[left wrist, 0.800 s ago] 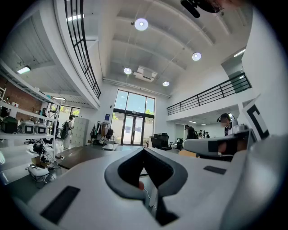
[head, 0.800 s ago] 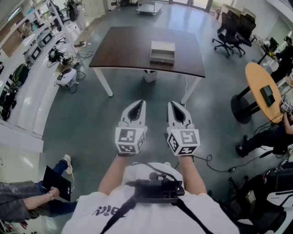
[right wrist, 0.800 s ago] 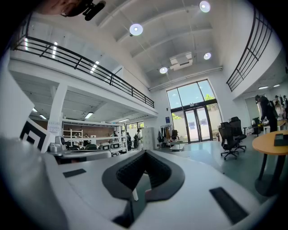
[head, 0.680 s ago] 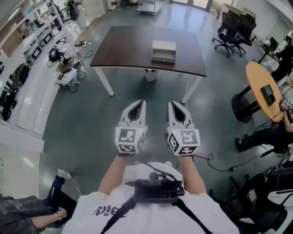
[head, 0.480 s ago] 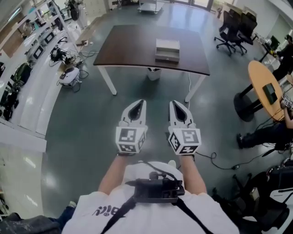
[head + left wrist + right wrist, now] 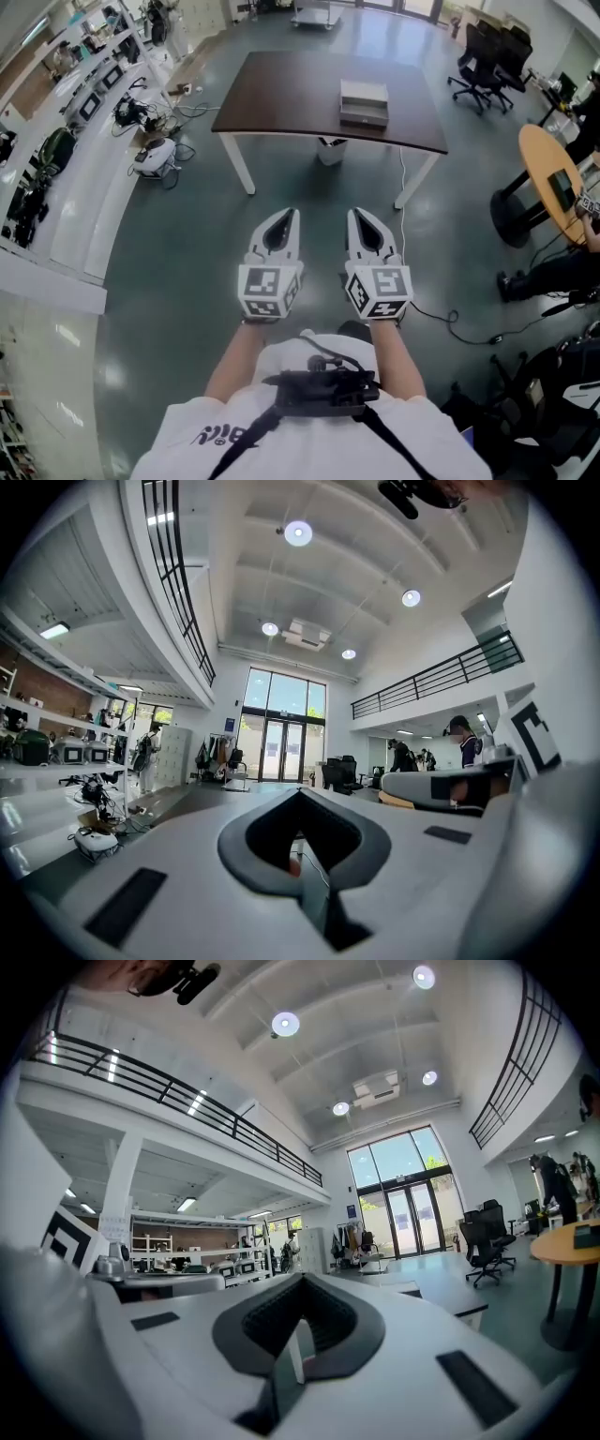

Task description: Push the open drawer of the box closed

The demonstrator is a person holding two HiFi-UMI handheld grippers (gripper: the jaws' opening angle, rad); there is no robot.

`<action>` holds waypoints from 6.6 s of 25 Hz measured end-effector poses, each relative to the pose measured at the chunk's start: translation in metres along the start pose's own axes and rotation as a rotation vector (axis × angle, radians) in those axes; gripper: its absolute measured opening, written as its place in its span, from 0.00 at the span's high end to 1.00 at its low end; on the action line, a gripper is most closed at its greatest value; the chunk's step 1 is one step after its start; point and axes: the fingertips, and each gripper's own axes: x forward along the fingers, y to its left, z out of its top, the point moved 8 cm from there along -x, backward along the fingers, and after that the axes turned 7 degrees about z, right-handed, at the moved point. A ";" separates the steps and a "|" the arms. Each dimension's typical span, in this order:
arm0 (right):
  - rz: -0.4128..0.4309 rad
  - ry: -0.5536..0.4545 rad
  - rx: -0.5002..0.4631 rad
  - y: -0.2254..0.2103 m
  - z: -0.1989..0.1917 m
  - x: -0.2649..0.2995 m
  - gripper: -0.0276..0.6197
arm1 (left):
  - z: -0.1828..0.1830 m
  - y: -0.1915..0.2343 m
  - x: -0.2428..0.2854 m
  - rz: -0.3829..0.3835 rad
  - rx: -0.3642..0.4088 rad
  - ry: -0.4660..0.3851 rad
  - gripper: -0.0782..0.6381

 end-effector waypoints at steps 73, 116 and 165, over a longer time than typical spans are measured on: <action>-0.095 -0.001 0.191 -0.409 0.006 0.388 0.97 | 0.002 0.008 0.615 -0.218 -0.123 0.055 0.87; -0.293 0.651 0.383 -0.531 -0.278 0.488 0.97 | -0.171 0.034 0.817 -0.310 -0.056 0.450 0.87; -0.311 0.888 0.380 -0.597 -0.306 0.540 0.85 | -0.180 0.034 0.853 -0.183 -0.129 0.483 0.87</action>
